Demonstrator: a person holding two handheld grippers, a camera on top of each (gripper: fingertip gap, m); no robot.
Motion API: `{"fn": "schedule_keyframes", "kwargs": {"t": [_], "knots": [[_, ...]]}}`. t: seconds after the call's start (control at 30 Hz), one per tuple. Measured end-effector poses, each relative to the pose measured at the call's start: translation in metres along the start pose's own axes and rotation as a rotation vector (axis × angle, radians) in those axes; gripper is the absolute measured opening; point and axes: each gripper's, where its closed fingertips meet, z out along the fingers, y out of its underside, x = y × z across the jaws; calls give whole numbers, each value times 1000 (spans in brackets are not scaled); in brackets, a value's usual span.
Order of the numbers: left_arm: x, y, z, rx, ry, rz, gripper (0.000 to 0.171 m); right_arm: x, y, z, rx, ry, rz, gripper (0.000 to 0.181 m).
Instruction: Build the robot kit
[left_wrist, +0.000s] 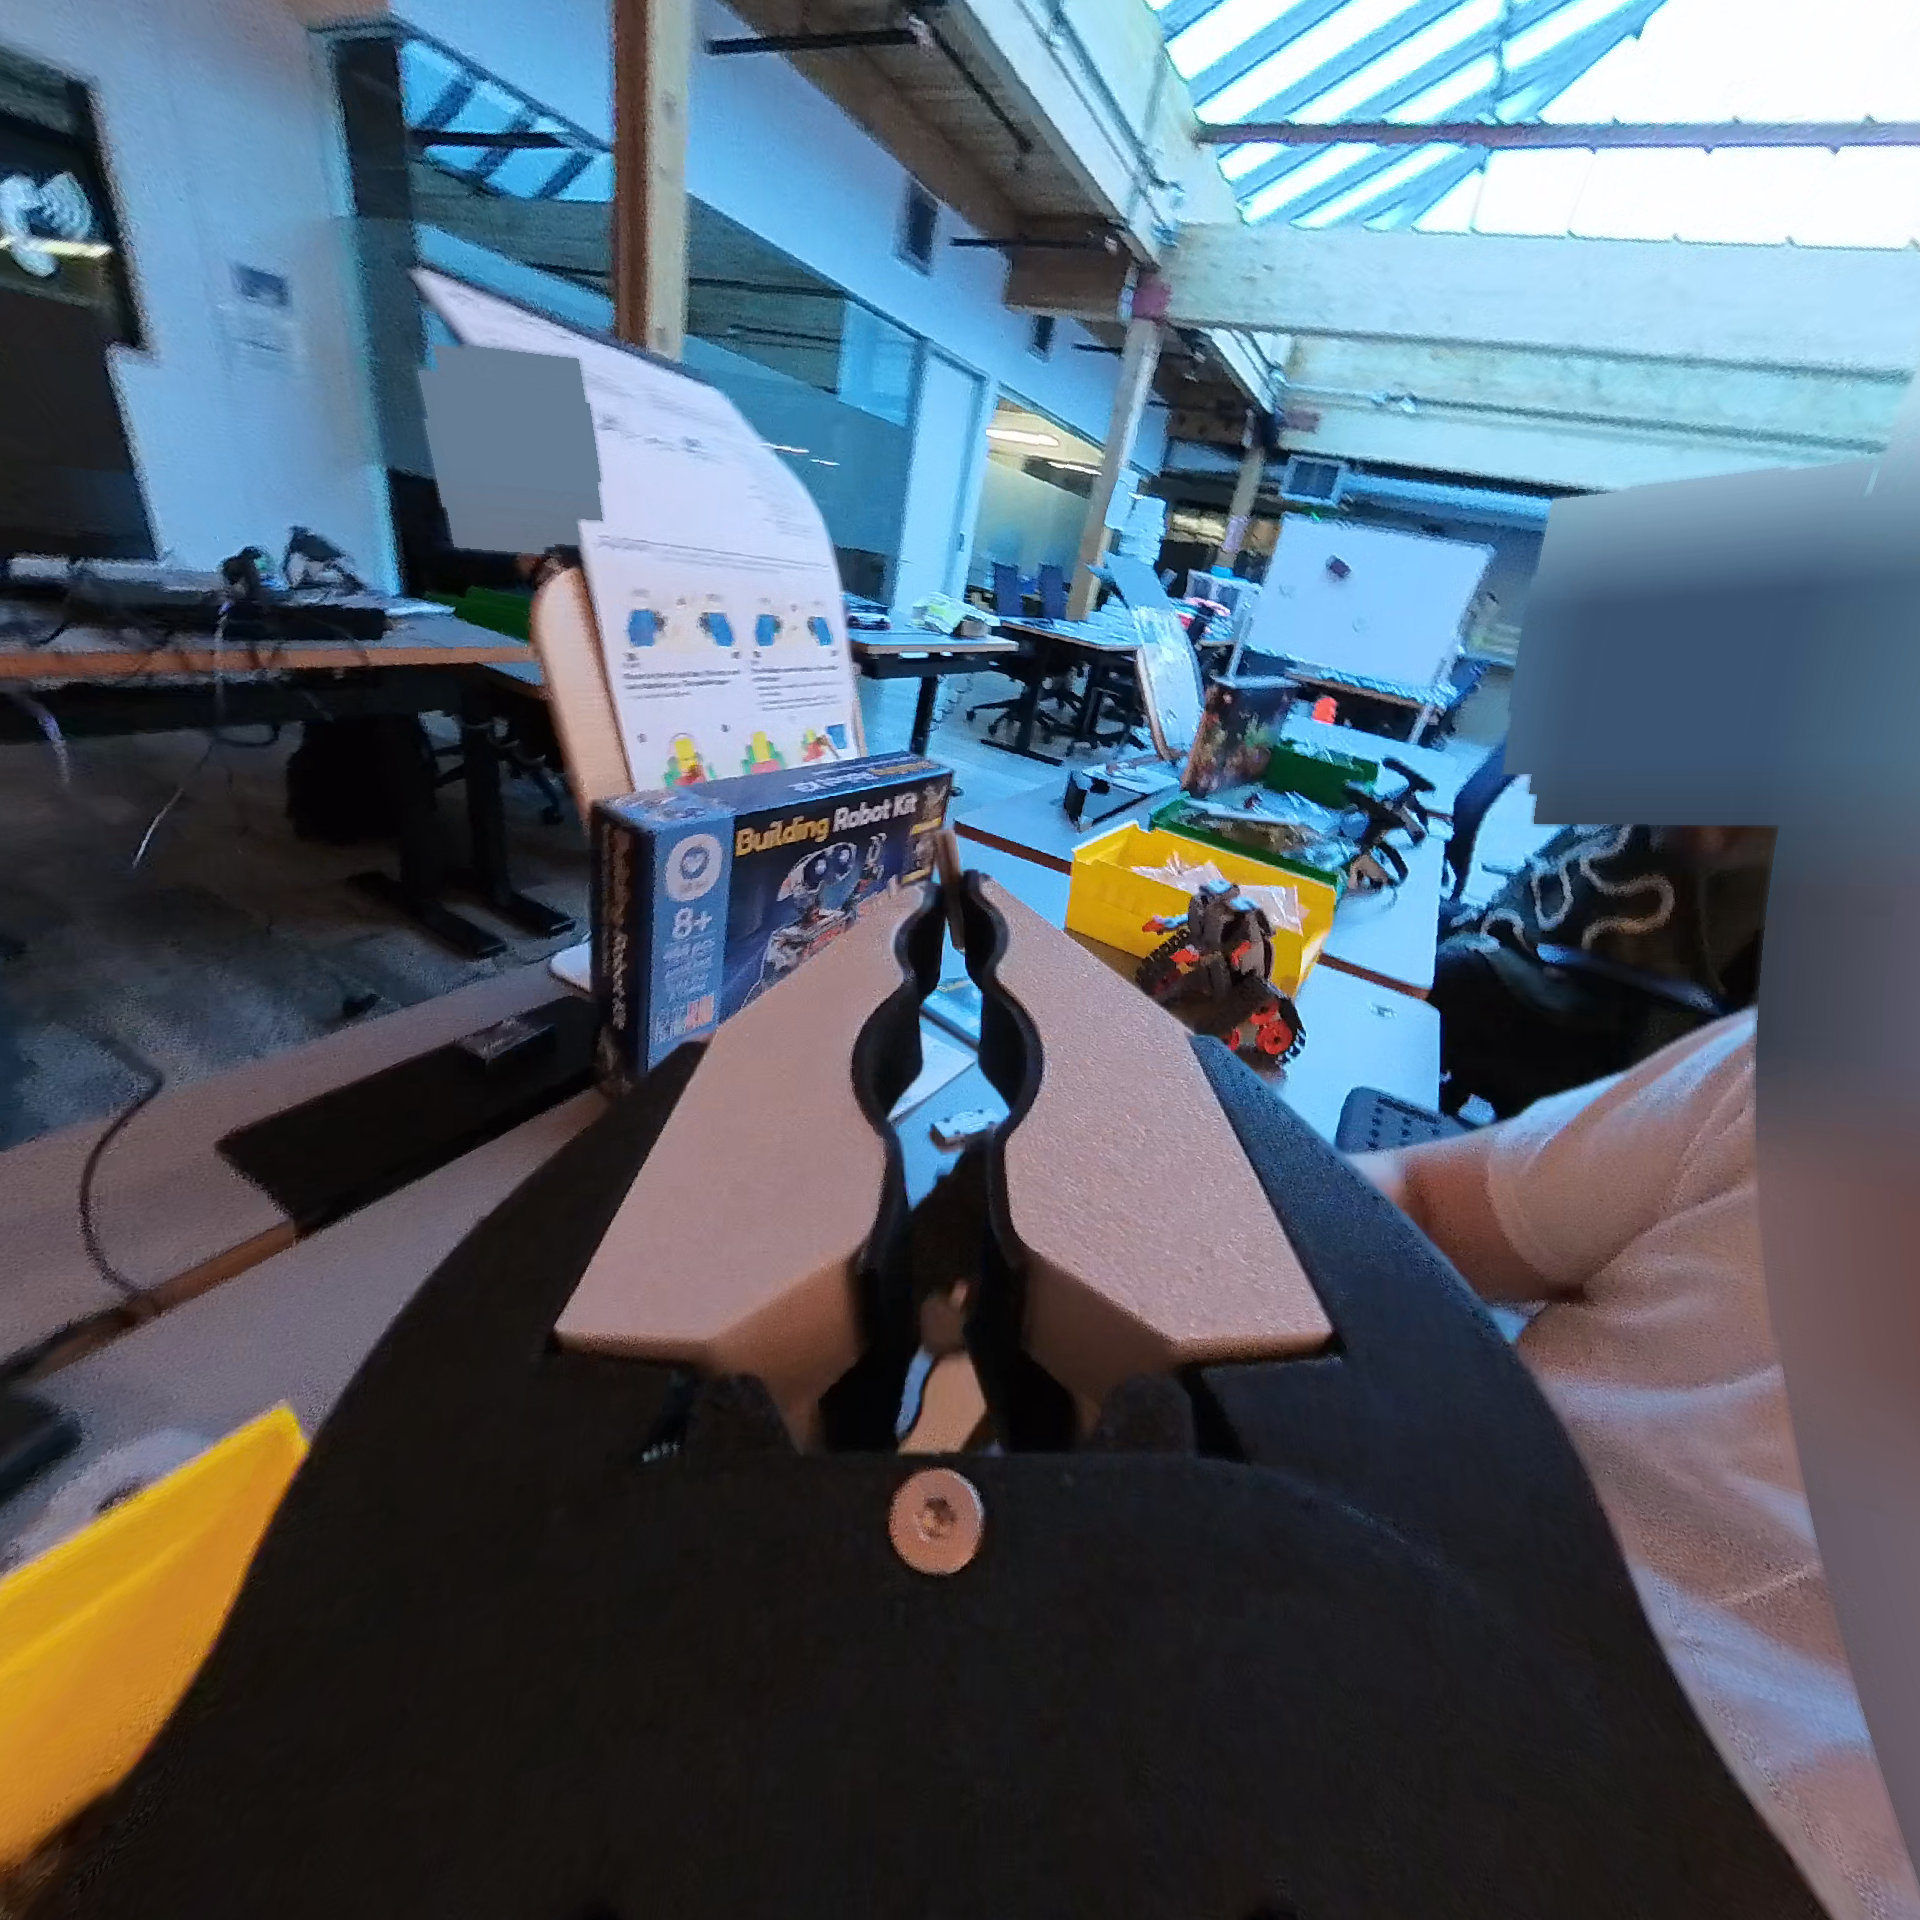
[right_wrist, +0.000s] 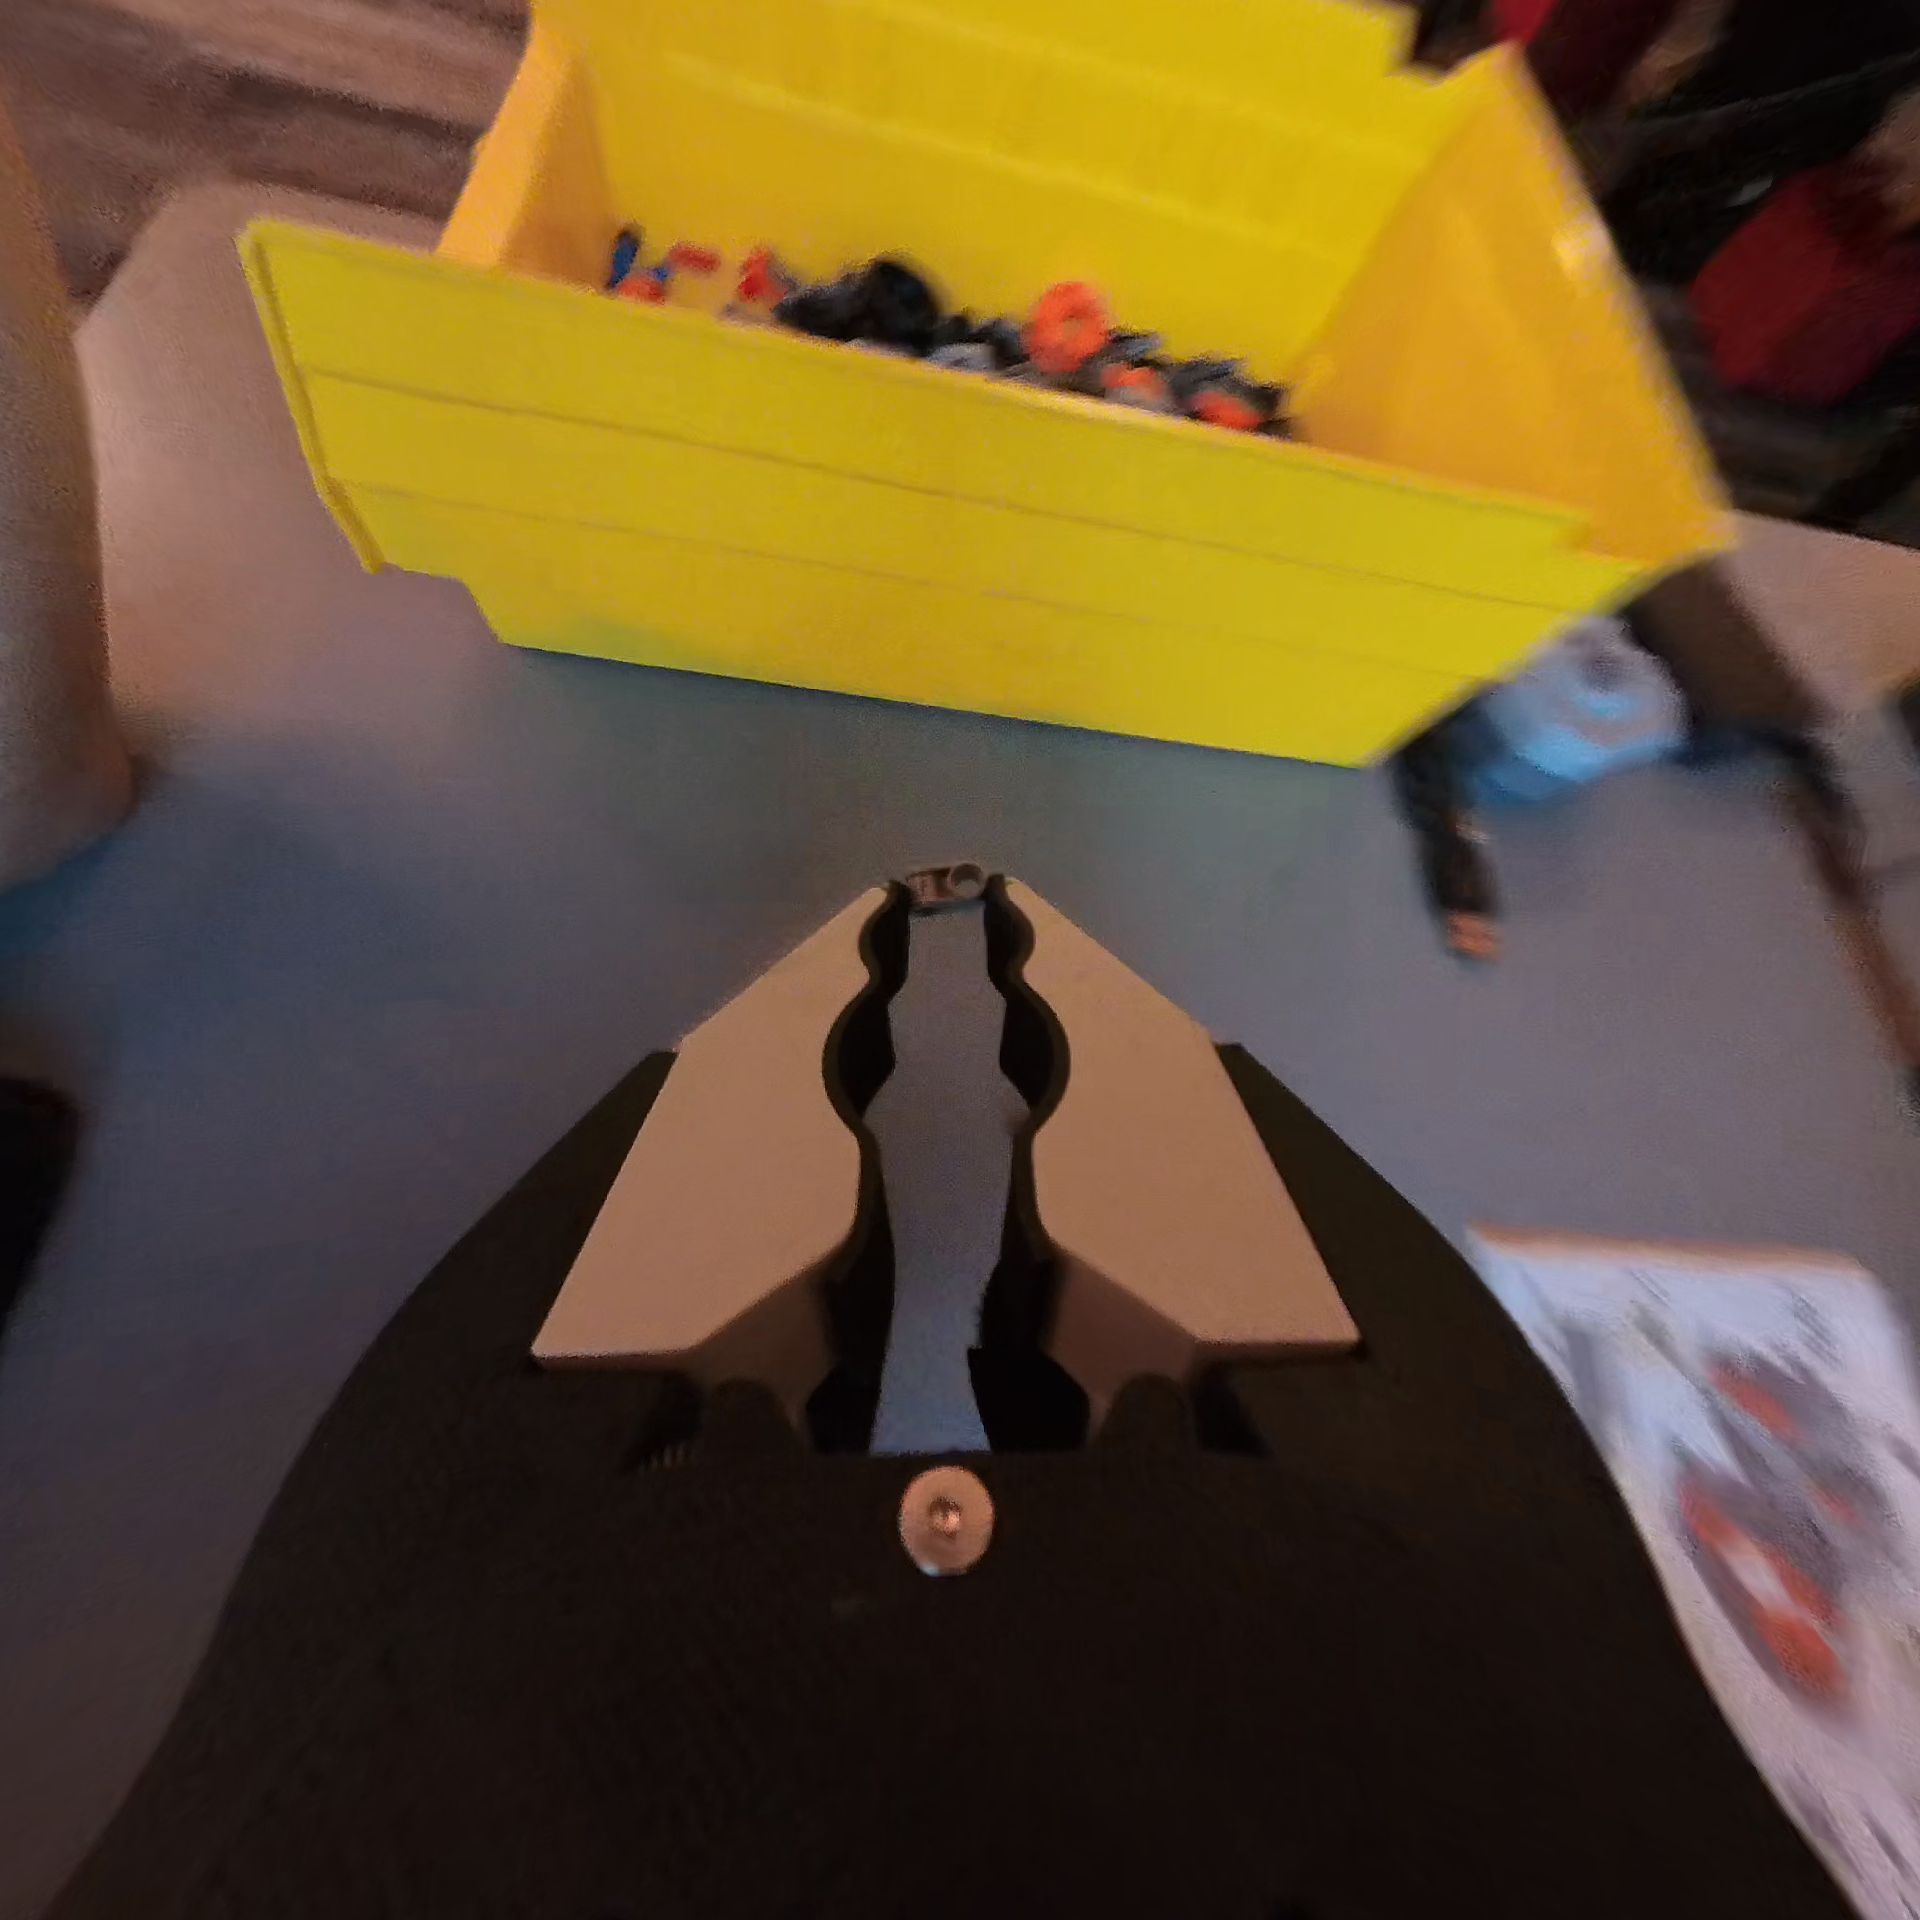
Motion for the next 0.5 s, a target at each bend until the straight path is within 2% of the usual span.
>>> {"fn": "schedule_keyframes", "kwargs": {"t": [0.1, 0.17, 0.23, 0.3, 0.4, 0.5], "knots": [[19, -3, 29, -1, 83, 173, 1, 38, -12, -93, 138, 98, 26, 14], [39, -5, 55, 49, 131, 331, 1, 51, -35, -162, 269, 199, -14, 14], [49, 11, 89, -16, 119, 415, 1, 49, -58, -224, 370, 280, -108, 14], [57, 36, 124, -124, 110, 482, 1, 43, -73, -271, 429, 359, -227, 14], [67, 78, 168, -262, 117, 541, 1, 39, -62, -308, 429, 407, -315, 14], [76, 114, 195, -362, 158, 511, 2, 42, -31, -317, 427, 431, -349, 14]]}}
